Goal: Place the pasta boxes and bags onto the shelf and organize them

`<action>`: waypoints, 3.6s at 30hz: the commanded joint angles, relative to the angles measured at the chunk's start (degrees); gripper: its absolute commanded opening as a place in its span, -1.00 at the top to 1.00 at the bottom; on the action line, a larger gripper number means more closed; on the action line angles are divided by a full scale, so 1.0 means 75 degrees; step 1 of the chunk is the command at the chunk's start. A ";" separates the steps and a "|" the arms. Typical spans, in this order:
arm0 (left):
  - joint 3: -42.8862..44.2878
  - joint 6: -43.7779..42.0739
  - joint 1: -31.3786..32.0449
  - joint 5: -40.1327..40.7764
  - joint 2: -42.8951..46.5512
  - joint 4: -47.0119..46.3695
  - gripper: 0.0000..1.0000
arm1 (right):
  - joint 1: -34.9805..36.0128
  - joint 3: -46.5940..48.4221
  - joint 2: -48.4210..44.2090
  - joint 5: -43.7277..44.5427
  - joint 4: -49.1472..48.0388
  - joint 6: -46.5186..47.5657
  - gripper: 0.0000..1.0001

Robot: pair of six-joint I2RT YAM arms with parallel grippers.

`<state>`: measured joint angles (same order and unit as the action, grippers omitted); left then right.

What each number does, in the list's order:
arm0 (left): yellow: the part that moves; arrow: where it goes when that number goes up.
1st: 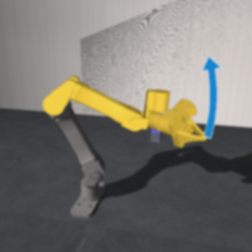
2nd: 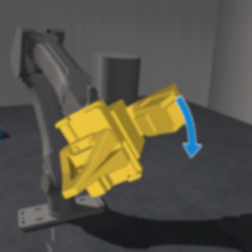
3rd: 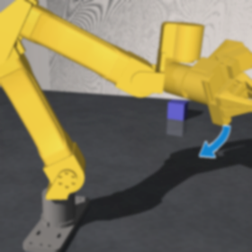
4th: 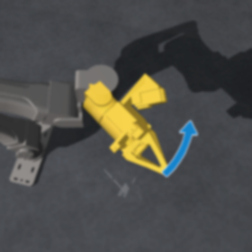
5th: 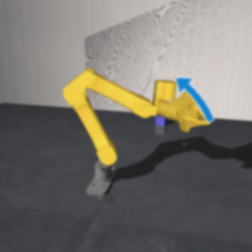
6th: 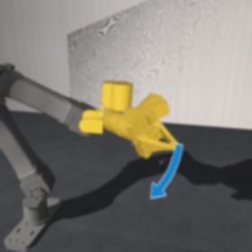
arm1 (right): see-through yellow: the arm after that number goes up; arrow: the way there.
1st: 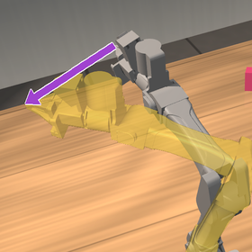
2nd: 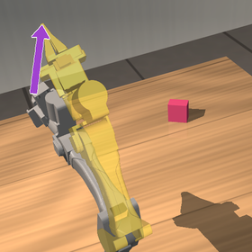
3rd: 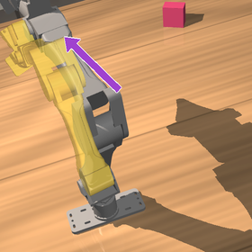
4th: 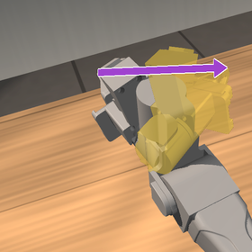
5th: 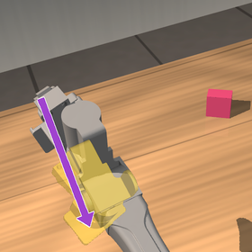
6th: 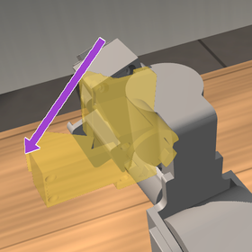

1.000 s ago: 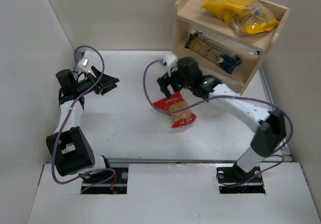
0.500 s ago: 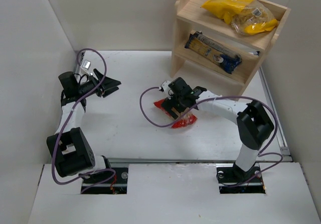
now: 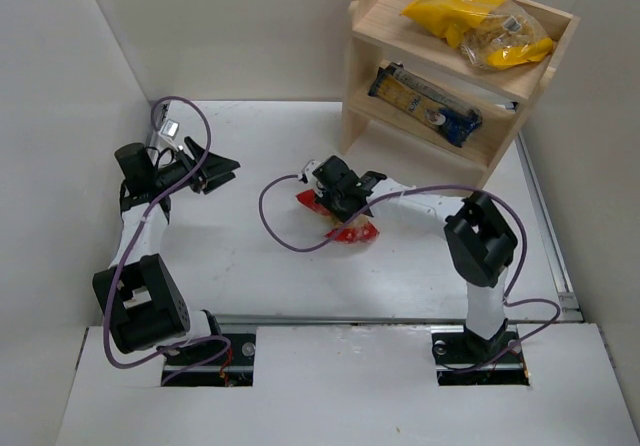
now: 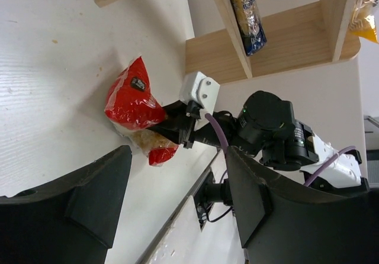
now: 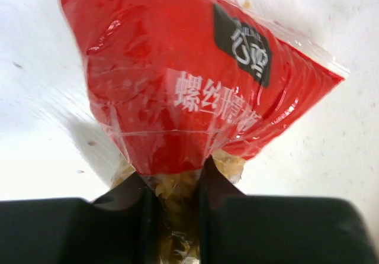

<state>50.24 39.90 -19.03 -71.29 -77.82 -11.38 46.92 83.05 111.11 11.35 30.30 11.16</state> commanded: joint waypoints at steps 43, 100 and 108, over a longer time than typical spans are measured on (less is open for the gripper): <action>-0.0183 -0.0175 0.0093 0.0036 0.0239 -0.0264 -0.25 | -0.0719 -0.4182 -0.3225 -0.3611 -0.3781 -0.3351 -1.00; -0.0347 -0.0375 -0.0188 -0.0151 0.0146 -0.0358 -0.27 | -0.1023 -0.3243 -0.1572 -0.6258 -0.8370 -0.7858 1.00; -0.0382 -0.0375 -0.0317 -0.0151 0.0146 -0.0358 -0.27 | -0.1211 -0.3585 -0.2122 -0.6237 -1.0803 -0.9692 1.00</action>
<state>47.59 38.35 -20.80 -70.91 -77.82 -11.40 37.10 53.58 102.76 -30.52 -30.35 -54.83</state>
